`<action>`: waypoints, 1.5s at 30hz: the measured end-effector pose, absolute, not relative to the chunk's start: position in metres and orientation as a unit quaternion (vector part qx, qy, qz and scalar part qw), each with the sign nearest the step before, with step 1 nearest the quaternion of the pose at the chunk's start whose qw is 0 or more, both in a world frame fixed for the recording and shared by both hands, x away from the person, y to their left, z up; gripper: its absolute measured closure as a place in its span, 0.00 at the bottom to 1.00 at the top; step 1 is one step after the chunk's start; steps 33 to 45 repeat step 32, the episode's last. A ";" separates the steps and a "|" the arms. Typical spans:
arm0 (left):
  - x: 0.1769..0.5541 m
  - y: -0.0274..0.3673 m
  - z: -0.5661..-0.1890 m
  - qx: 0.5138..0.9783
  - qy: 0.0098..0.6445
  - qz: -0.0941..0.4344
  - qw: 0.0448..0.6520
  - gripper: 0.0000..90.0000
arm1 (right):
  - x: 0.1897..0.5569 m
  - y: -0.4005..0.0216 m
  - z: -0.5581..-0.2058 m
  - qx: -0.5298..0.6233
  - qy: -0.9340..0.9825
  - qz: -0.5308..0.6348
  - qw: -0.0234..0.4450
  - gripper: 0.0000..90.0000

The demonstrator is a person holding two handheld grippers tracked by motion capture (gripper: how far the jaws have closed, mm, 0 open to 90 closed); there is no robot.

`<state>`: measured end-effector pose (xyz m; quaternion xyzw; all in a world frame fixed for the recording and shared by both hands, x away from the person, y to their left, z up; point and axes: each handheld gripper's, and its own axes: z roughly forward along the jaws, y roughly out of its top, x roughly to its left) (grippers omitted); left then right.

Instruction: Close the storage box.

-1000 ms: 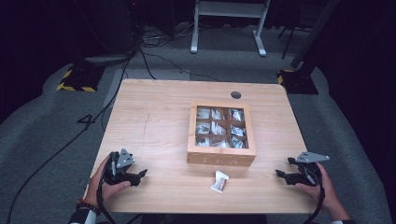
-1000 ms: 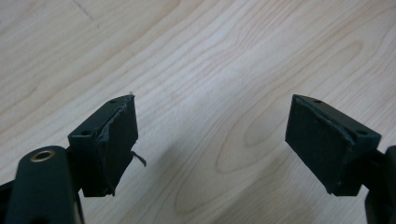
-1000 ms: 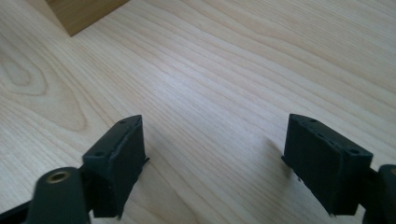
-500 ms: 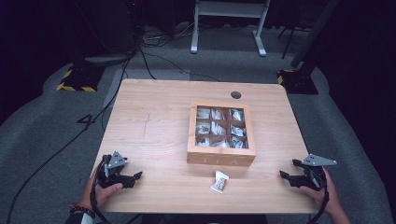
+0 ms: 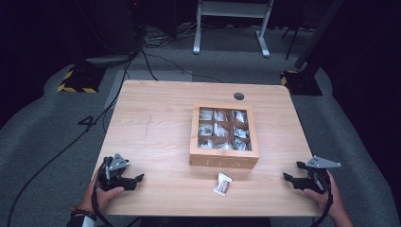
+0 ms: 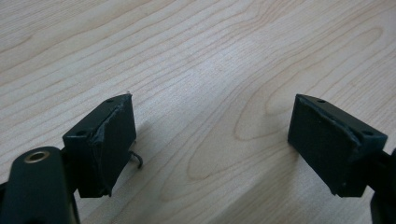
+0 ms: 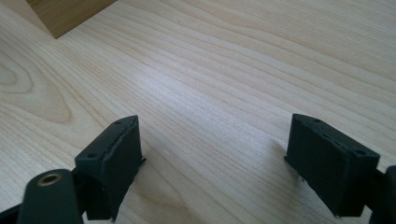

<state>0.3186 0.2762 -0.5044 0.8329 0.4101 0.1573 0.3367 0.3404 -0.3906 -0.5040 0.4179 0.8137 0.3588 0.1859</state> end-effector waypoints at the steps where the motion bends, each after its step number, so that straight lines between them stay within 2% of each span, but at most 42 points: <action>1: 0.319 0.276 -0.504 0.833 0.409 0.157 0.337 0.17 | 0.340 -0.391 -0.504 0.418 0.814 0.359 0.186 0.20; 45: 0.320 0.277 -0.505 0.832 0.411 0.154 0.339 0.17 | 0.342 -0.392 -0.504 0.419 0.813 0.361 0.184 0.21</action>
